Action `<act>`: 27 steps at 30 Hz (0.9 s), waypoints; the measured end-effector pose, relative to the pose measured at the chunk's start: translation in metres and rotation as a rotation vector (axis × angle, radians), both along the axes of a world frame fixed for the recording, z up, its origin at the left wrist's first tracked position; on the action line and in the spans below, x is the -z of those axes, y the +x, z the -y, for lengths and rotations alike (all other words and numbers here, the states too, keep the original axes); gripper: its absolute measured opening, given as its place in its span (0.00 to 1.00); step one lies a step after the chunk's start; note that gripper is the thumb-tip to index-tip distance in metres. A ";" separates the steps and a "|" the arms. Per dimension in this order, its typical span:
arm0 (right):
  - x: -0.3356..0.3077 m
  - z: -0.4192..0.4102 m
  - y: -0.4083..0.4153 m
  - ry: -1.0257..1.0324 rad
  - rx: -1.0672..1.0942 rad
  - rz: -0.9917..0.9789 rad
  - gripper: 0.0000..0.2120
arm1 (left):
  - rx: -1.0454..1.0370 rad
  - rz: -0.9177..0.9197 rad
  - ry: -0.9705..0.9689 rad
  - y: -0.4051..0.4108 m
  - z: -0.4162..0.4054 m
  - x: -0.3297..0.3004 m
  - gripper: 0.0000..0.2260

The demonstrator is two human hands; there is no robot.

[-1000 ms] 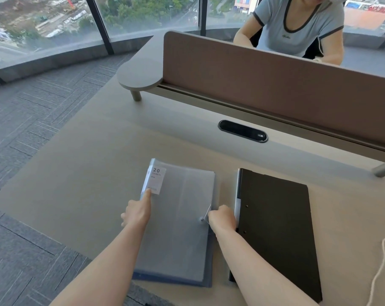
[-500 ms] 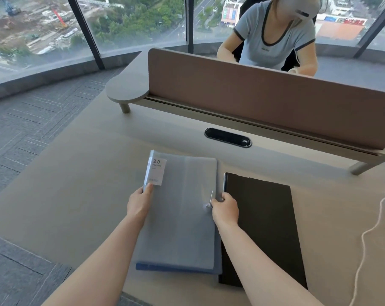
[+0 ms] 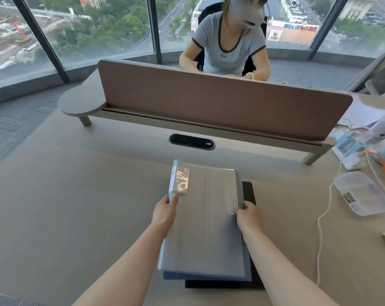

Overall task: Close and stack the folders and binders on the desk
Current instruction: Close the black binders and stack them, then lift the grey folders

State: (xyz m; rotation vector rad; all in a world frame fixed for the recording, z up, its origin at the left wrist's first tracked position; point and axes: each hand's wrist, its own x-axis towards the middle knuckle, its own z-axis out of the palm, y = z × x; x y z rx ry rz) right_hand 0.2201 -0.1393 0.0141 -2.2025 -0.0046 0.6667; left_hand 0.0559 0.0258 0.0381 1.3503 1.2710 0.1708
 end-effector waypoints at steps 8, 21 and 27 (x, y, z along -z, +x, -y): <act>0.017 0.042 0.032 -0.111 0.007 -0.048 0.05 | 0.062 -0.053 0.005 0.033 0.041 0.015 0.21; 0.014 0.046 0.045 -0.186 -0.095 -0.024 0.05 | 0.021 -0.257 0.070 0.050 0.072 0.014 0.16; 0.006 0.046 0.047 -0.256 -0.095 -0.081 0.06 | -0.032 -0.278 0.036 0.045 0.073 0.018 0.26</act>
